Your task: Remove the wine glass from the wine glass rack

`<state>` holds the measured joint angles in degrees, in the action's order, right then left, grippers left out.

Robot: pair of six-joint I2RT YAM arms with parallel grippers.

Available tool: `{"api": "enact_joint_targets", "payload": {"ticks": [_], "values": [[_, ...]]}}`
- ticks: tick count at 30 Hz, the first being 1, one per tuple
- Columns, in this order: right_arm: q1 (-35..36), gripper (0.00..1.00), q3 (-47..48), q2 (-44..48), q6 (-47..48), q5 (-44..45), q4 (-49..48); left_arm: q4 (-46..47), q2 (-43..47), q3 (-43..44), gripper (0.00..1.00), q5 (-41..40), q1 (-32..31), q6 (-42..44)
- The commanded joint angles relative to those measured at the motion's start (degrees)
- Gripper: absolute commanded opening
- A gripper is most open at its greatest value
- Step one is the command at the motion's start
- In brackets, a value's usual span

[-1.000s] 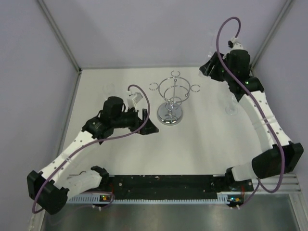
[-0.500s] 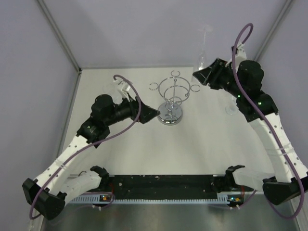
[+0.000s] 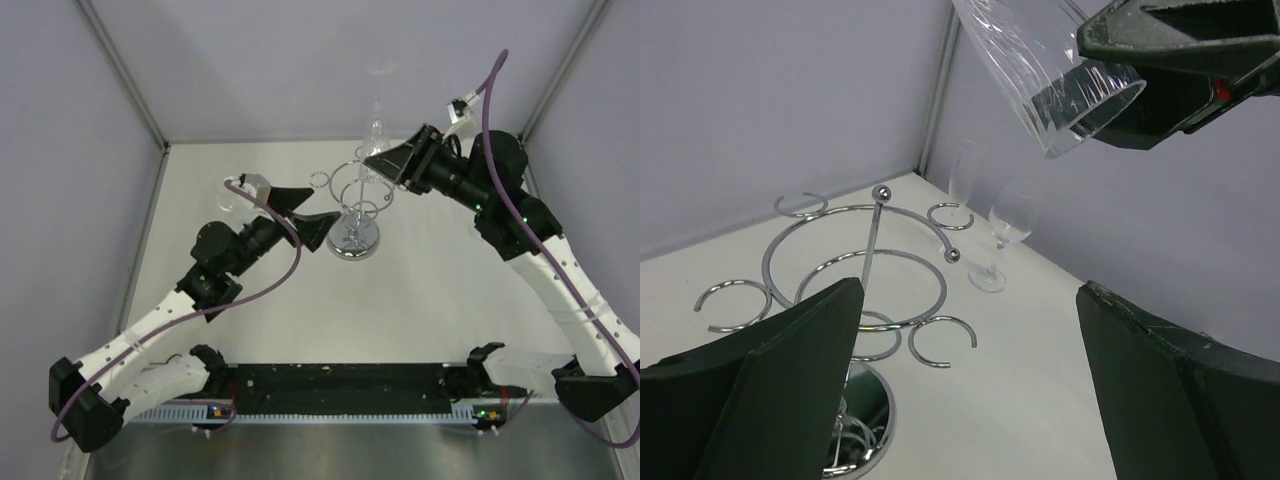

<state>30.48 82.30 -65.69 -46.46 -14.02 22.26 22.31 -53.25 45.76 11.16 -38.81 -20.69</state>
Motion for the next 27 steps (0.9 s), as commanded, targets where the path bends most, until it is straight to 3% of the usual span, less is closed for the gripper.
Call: {"api": "enact_joint_targets", "payload": {"ticks": [1,12,17,27], "values": [[2.91,0.36,3.74,-1.63,-3.99,2.5,-5.21,14.25,-1.06,-2.95,0.94,-8.15,-4.34,11.79],[6.26,0.36,-1.61,-3.04,-7.51,6.02,-12.06,29.19,-3.08,-7.61,0.93,-18.98,-12.08,26.83],[6.87,0.36,-3.55,-3.04,-8.74,5.94,-14.35,37.36,-4.22,-9.81,0.93,-20.91,-12.78,28.6],[9.68,0.36,-4.78,-2.95,-8.83,7.6,-16.28,41.41,-7.56,-7.53,0.92,-22.85,-13.22,28.77]]}}
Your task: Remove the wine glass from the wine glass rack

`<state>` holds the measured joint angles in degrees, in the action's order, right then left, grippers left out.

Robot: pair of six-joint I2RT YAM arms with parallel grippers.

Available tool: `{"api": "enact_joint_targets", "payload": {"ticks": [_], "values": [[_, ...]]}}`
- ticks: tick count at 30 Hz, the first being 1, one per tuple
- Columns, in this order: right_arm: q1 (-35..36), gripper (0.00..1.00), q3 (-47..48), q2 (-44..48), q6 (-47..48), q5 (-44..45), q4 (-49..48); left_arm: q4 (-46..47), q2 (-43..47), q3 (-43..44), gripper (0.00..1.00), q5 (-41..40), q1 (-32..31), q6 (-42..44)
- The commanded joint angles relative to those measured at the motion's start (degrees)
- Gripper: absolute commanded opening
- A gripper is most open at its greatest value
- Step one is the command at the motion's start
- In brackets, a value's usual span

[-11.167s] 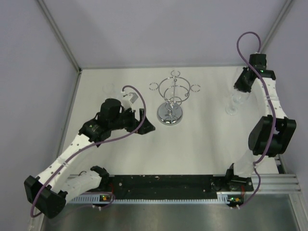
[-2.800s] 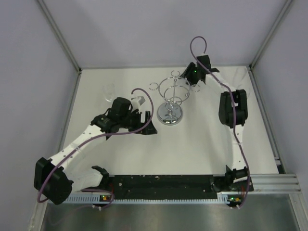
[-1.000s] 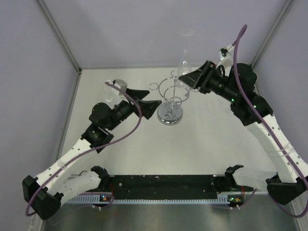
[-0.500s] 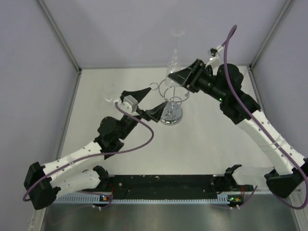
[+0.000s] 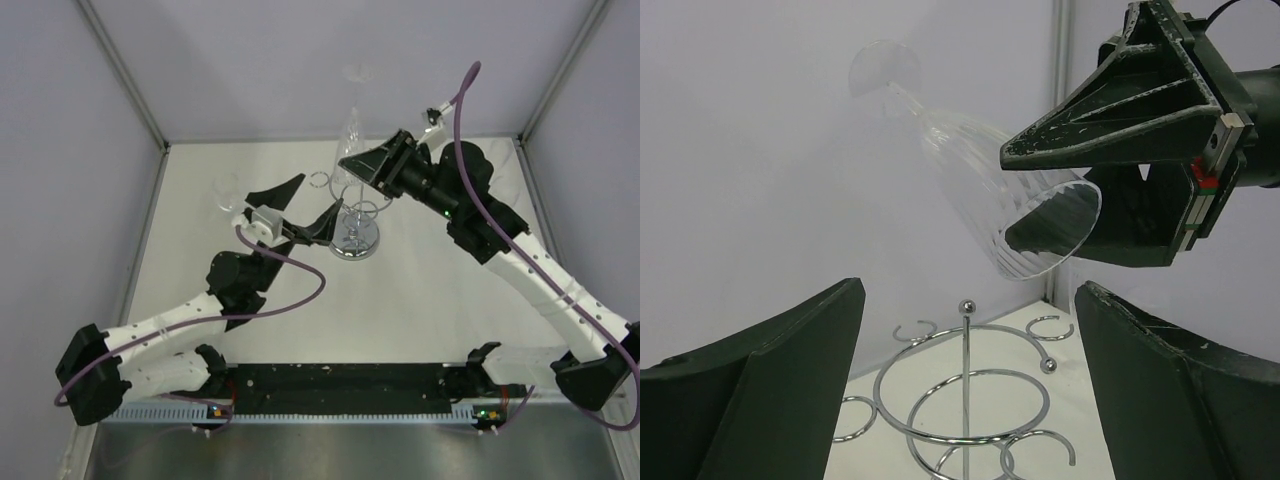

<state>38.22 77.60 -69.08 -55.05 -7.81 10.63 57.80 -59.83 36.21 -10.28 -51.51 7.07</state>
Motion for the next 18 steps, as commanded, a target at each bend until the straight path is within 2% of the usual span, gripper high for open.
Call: {"api": "enact_joint_targets", "payload": {"ticks": [1,18], "values": [[2.04,0.36,-0.17,0.44,-0.32,1.57,-4.83,6.53,-1.16,2.11,0.92,-1.67,-0.53,1.1],[5.55,0.36,-3.07,2.46,-0.59,2.89,-6.06,11.28,-3.27,2.73,0.88,-3.6,-1.23,1.54]]}}
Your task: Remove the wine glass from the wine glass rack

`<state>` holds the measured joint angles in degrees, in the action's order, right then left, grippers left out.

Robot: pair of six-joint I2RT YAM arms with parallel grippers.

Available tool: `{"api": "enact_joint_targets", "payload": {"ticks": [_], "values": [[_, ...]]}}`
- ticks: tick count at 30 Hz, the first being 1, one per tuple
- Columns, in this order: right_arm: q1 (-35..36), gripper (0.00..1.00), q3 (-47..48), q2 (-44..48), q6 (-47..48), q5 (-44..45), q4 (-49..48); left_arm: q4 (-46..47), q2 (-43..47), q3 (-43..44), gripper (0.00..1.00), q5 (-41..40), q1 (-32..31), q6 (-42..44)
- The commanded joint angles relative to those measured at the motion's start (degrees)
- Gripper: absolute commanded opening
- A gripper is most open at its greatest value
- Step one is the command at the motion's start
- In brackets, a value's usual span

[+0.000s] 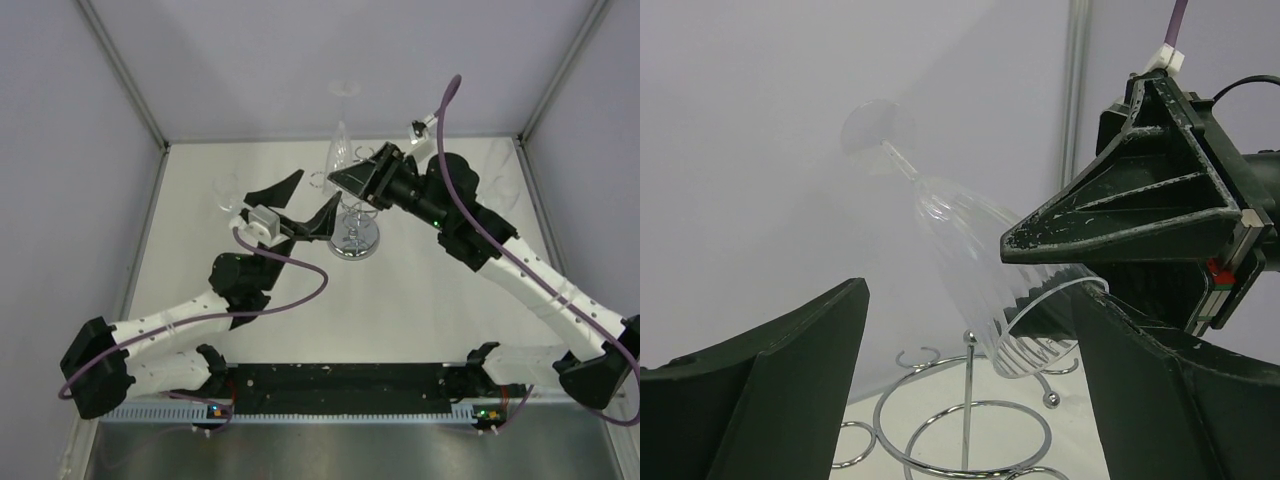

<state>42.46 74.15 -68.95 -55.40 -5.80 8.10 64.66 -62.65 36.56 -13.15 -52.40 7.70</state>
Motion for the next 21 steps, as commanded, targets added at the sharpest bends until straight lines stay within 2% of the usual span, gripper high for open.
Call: {"api": "enact_joint_targets", "payload": {"ticks": [1,11,21], "values": [[1.49,0.36,0.38,2.59,-0.24,1.06,-3.53,4.42,-0.54,2.47,0.88,-0.83,-0.33,0.91],[2.63,0.35,-0.94,4.44,-0.15,2.9,-3.97,4.51,-0.89,2.38,0.83,-0.56,-0.68,1.35],[4.57,0.35,-1.11,4.52,-0.15,3.87,-4.06,5.12,-2.39,3.79,0.71,-0.3,-0.95,2.23]]}}
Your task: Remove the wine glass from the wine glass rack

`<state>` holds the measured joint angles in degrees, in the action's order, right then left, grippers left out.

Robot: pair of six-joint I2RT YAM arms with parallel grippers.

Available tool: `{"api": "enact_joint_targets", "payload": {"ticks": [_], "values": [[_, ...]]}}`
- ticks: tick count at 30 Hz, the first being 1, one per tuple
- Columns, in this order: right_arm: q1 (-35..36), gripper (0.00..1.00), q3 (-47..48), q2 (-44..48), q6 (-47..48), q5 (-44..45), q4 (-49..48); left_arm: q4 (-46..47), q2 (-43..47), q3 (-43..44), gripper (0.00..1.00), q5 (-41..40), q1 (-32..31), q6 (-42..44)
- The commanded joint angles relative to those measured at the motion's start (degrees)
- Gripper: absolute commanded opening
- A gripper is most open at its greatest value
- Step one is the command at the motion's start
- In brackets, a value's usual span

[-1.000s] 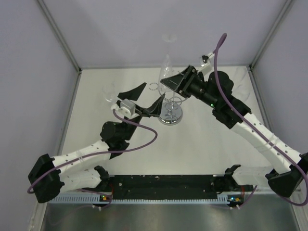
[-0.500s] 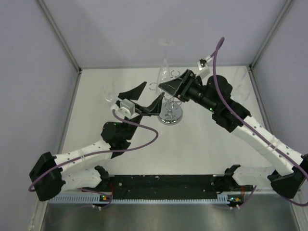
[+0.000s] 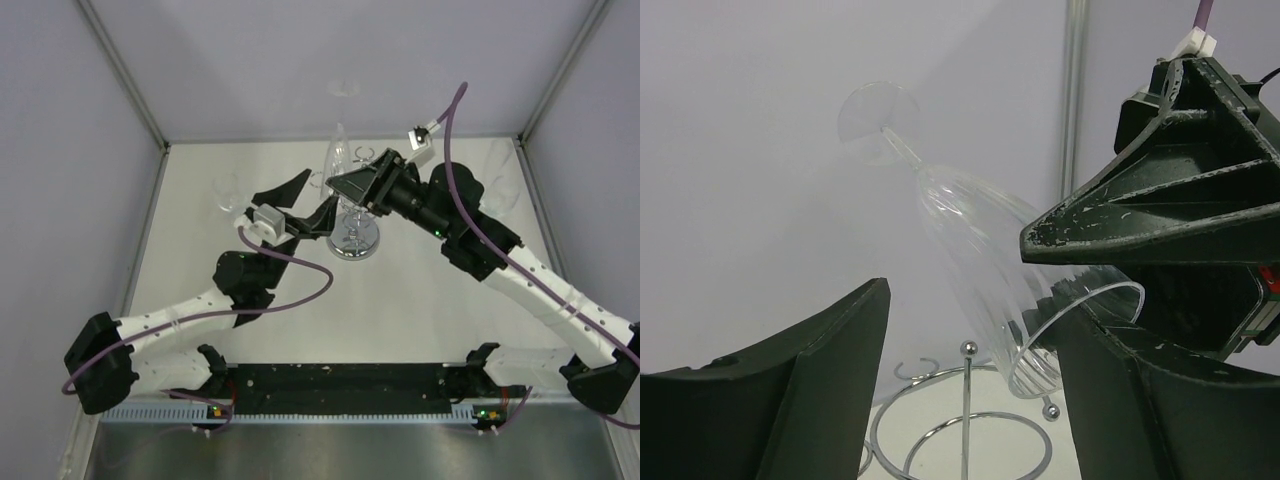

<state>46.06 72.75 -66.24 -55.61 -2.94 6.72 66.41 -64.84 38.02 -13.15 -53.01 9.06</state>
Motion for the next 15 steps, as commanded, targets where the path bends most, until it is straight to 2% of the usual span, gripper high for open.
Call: {"api": "enact_joint_targets", "payload": {"ticks": [1,8,15], "values": [[1.05,0.35,0.37,1.9,0.07,1.18,-2.77,3.37,-0.03,2.41,0.7,-0.21,-0.34,0.96],[2.19,0.37,-0.5,3.13,0.33,2.67,-2.94,3.2,-0.2,2.23,0.53,-0.48,-0.42,1.05],[3.15,0.44,-2.0,4.36,0.24,4.43,-3.21,3.28,-0.11,2.41,0.42,-1.35,-0.42,0.78]]}}
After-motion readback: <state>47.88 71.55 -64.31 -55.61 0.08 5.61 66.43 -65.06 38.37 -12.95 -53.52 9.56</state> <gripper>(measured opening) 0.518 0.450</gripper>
